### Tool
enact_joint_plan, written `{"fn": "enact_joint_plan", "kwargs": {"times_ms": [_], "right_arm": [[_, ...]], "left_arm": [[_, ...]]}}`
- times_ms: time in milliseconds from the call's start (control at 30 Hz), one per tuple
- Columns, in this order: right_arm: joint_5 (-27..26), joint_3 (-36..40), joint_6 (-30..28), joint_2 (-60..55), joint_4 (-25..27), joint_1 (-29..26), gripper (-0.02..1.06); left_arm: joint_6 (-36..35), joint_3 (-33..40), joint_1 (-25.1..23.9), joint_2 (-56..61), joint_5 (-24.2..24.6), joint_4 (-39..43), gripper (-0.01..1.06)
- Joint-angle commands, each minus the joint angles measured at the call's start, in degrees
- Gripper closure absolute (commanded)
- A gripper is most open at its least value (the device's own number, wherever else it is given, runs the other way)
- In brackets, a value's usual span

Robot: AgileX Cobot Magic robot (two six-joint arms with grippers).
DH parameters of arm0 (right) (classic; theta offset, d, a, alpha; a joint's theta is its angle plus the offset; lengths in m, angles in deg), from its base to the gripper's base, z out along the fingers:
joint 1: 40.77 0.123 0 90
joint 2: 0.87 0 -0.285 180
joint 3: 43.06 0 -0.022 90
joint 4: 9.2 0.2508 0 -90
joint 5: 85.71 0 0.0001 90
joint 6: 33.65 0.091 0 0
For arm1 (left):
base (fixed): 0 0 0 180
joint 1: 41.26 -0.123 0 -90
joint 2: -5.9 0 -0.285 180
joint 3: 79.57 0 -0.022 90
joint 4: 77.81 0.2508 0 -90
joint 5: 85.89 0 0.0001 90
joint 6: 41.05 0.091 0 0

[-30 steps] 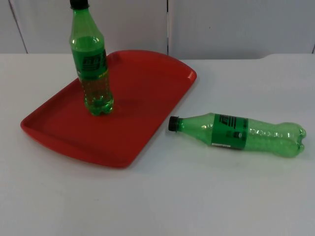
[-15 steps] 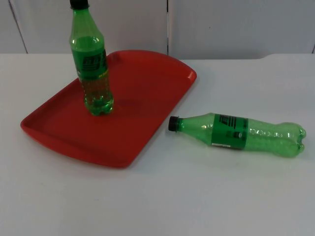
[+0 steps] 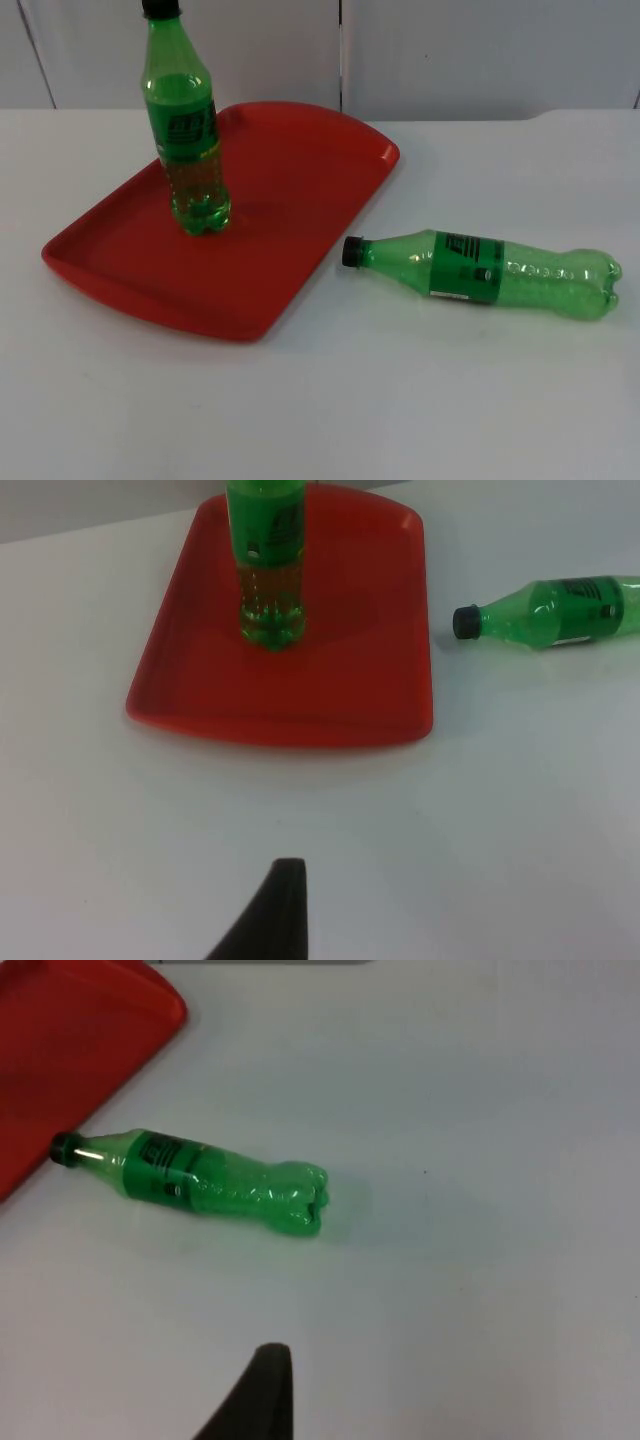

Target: Place the bottle upright on the tray.

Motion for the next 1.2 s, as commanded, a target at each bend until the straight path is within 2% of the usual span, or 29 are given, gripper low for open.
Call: {"fn": "enact_joint_plan", "kwargs": {"times_ms": [0,133,500,1067,1167], "right_arm": [[-2.48,-1.73,0.10,-4.30,0.26,-0.38,-0.01],[-5.30,-5.78,0.10,-15.68,0.12,-0.38,-0.01],[-6.03,-13.68,-1.48,-36.88,0.24,-0.26,-0.01],[-9.87,-21.64,-8.20,-57.97,0.36,-0.12,0.00],[-9.87,-24.72,-11.47,-62.72,3.30,-0.12,0.00]], "left_arm": [[-0.31,0.29,0.39,0.21,0.08,-0.37,0.00],[-0.31,0.29,0.39,0.21,0.08,-0.37,0.00],[-0.31,0.29,0.39,0.21,0.08,-0.37,0.00],[-0.31,0.29,0.39,0.21,0.08,-0.37,0.00],[-0.31,0.29,0.39,0.21,0.08,-0.37,0.00]]}}
